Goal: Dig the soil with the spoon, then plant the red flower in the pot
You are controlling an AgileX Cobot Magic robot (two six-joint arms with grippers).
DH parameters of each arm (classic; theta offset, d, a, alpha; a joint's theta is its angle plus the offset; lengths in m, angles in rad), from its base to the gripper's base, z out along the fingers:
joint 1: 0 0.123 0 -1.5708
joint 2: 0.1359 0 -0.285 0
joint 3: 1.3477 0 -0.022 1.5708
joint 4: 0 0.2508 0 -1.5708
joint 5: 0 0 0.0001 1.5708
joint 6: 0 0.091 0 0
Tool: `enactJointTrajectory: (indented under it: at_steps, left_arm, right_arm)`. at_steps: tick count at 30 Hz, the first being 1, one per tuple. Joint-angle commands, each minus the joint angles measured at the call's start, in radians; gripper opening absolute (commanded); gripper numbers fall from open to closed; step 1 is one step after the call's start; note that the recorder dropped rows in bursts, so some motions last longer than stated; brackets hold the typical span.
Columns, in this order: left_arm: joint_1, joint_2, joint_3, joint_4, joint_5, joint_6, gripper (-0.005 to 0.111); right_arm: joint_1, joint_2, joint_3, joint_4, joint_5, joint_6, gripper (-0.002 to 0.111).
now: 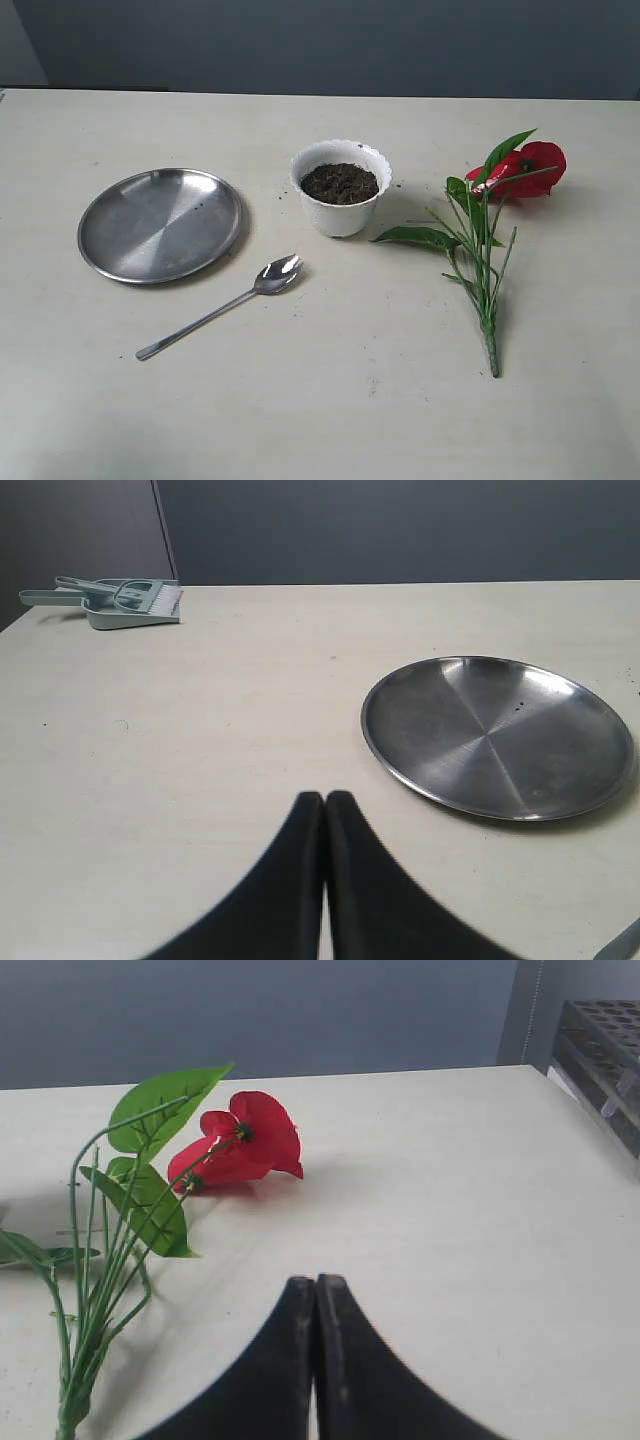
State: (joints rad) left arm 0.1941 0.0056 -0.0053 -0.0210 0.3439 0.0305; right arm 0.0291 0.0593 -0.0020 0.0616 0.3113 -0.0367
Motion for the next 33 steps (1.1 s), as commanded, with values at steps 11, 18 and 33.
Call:
enactJointTrajectory:
  at_steps: [11,18,33]
  left_arm:
    - [-0.007,-0.006,0.005,-0.001,-0.011,-0.001,0.000]
    - [-0.007,-0.006,0.005,-0.001,-0.011,-0.001,0.000]
    - [-0.007,-0.006,0.005,-0.223,-0.344,-0.031,0.000]
  right_arm:
    - [-0.006,-0.003,0.002,0.000,-0.007,-0.006,-0.001]
    - [-0.006,-0.003,0.002,0.000,-0.007,-0.006,-0.001]
    - [-0.006,-0.003,0.002,0.000,-0.007,-0.006,-0.001]
